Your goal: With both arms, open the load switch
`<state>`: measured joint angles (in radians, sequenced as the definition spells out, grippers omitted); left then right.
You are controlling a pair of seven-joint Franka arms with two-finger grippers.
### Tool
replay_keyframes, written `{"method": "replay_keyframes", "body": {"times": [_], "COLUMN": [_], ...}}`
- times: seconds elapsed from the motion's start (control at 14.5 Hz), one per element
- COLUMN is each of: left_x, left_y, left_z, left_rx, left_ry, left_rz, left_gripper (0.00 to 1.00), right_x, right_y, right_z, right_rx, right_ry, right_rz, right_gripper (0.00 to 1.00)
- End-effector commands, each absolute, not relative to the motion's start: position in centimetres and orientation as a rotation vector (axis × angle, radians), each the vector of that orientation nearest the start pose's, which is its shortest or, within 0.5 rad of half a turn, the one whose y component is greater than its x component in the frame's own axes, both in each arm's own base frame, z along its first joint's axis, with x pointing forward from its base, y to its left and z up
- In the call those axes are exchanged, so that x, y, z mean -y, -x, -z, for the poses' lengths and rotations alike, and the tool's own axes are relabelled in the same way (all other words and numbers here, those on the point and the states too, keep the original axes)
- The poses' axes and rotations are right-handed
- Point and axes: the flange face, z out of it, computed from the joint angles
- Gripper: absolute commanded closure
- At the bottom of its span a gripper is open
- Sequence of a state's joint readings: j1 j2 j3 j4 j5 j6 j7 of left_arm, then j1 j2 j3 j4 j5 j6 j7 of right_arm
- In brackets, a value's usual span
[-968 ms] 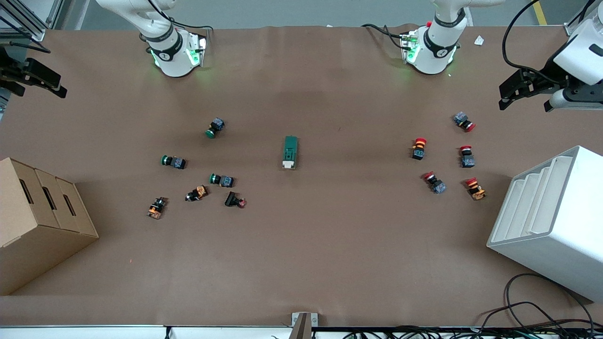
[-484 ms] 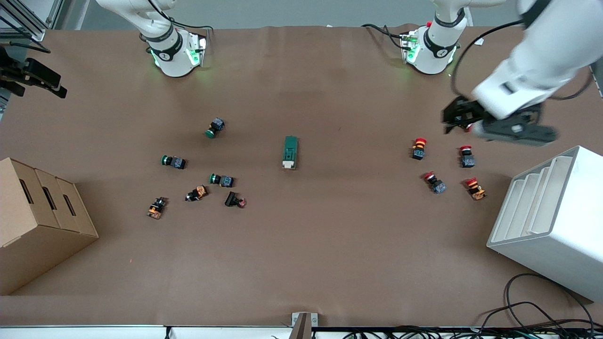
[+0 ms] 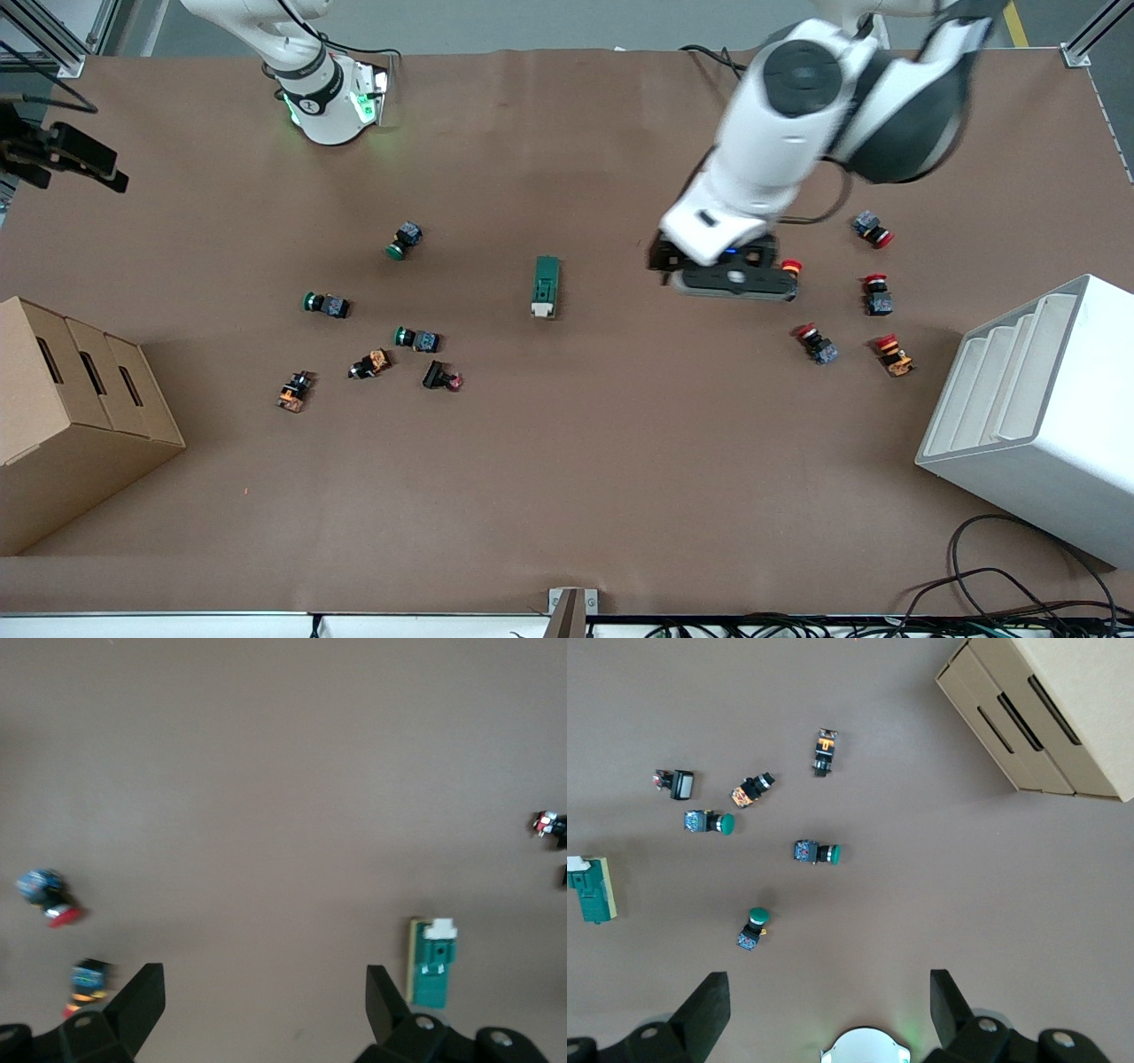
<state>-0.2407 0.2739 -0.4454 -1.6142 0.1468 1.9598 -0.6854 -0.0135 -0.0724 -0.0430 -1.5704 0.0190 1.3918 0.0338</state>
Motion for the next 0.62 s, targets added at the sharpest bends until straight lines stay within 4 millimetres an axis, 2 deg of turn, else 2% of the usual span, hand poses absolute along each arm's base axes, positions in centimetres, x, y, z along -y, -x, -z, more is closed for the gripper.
{"method": "replay_keyframes", "body": {"times": [0.0, 0.14, 0.21, 0.28, 0.41, 0.55], "left_x": [43.6, 47.5, 49.0, 50.4, 52.5, 54.2], "left_y": [-50.0, -47.0, -45.4, -43.8, -40.4, -36.9], "left_z": [-45.6, -42.5, -40.5, -38.9, -35.5, -32.2], "left_rx": [0.067, 0.102, 0.138, 0.163, 0.181, 0.184], "left_ry": [3.163, 3.130, 3.112, 3.103, 3.092, 3.080], "left_rz": [0.218, 0.275, 0.315, 0.362, 0.454, 0.540], "left_gripper": [0.00, 0.00, 0.00, 0.00, 0.00, 0.00], "right_x": [4.3, 4.5, 4.4, 4.3, 3.6, 2.4], "right_y": [-51.7, -52.3, -53.3, -53.7, -54.3, -56.1], "right_z": [-64.1, -63.3, -61.5, -61.1, -59.5, -56.7], "right_rx": [-0.184, -0.184, -0.178, -0.176, -0.188, -0.276], "right_ry": [3.092, 3.102, 3.101, 3.103, 3.095, 3.089], "right_rz": [-0.179, -0.192, -0.242, -0.250, -0.290, -0.331], "right_gripper": [0.00, 0.00, 0.00, 0.00, 0.00, 0.00]}}
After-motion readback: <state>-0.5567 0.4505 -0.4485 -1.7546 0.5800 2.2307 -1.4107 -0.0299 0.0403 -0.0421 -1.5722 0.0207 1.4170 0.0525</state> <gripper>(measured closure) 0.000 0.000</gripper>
